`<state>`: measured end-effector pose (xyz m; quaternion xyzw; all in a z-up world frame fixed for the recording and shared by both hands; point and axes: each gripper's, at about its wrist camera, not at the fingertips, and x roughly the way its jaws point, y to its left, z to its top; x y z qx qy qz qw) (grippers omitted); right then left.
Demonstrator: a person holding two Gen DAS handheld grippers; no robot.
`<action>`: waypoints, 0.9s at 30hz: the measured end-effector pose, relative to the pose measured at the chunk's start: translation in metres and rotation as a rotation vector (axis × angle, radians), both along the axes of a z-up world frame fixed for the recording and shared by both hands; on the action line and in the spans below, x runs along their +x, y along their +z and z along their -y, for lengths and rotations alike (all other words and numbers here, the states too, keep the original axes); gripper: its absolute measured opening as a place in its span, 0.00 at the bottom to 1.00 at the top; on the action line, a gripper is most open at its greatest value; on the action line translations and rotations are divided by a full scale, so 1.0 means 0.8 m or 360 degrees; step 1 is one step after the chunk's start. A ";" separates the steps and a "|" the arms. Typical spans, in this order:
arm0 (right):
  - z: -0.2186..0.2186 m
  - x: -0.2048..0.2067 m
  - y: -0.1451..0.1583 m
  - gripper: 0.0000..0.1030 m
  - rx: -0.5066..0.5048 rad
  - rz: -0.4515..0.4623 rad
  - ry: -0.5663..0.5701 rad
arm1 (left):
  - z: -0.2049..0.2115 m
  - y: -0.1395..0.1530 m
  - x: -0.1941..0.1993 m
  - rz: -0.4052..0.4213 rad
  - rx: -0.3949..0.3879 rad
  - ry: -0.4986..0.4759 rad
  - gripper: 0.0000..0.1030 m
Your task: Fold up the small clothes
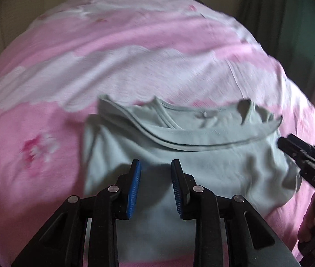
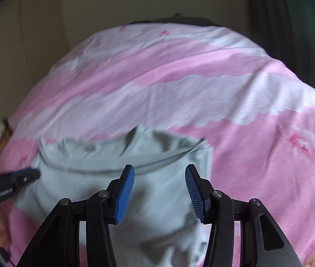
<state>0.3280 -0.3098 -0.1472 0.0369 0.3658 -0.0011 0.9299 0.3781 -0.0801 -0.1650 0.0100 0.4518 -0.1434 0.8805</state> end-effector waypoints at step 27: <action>0.016 0.092 -0.009 0.48 -0.0023 -0.0073 -0.0142 | -0.034 -0.012 0.083 0.0019 -0.0043 0.0193 0.20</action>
